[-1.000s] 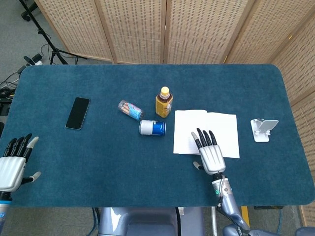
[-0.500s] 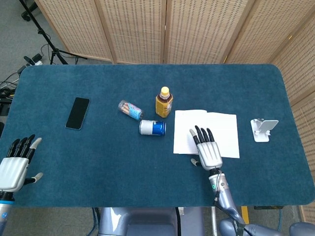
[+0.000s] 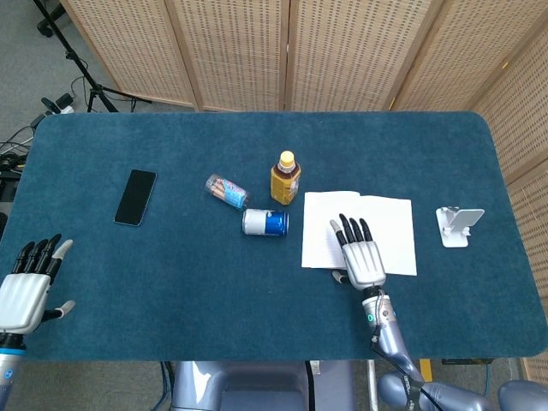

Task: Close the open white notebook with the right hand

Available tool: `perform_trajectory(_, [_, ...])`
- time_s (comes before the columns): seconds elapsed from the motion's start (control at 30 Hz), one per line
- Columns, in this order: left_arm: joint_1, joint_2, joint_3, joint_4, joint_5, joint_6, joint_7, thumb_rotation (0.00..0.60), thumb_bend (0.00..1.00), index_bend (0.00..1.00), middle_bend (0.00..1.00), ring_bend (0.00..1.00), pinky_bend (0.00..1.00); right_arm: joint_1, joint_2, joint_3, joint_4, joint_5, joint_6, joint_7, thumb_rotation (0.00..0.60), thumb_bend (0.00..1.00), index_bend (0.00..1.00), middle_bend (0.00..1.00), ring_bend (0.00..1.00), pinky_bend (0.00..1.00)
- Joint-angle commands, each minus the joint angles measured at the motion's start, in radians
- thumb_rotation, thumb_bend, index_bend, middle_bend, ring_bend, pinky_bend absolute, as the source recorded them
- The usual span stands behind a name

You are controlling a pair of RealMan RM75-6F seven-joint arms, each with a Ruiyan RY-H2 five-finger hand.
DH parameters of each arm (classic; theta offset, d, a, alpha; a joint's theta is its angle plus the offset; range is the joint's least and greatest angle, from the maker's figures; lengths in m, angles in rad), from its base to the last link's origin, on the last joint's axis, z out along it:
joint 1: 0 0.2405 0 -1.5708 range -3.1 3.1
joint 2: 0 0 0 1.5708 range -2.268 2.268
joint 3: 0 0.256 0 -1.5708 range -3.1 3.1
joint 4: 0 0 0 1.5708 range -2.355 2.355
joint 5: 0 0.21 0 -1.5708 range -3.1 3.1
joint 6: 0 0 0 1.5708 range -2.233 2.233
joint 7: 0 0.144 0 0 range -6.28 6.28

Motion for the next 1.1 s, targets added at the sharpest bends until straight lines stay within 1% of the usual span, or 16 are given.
perform_trajectory(0.03, [0.000, 0.000, 0.000, 0.000, 0.001, 0.001, 0.000, 0.600, 0.00, 0.00, 0.00, 0.00, 0.00, 0.003, -0.001, -0.001, 0.002, 0.002, -0.001, 0.000, 0.600, 0.10, 0.00, 0.00, 0.00, 0.00])
perform_trajectory(0.93, [0.003, 0.009, 0.002, -0.005, 0.007, 0.009, -0.007, 0.600, 0.00, 0.00, 0.00, 0.00, 0.00, 0.027, -0.016, -0.007, 0.048, 0.044, -0.010, 0.003, 0.600, 0.13, 0.00, 0.00, 0.00, 0.00])
perform_trajectory(1.1, [0.002, 0.008, 0.004, -0.005, 0.009, 0.009, -0.009, 0.600, 0.00, 0.00, 0.00, 0.00, 0.00, 0.029, -0.017, -0.007, 0.063, 0.046, -0.009, 0.015, 0.600, 0.18, 0.00, 0.00, 0.00, 0.00])
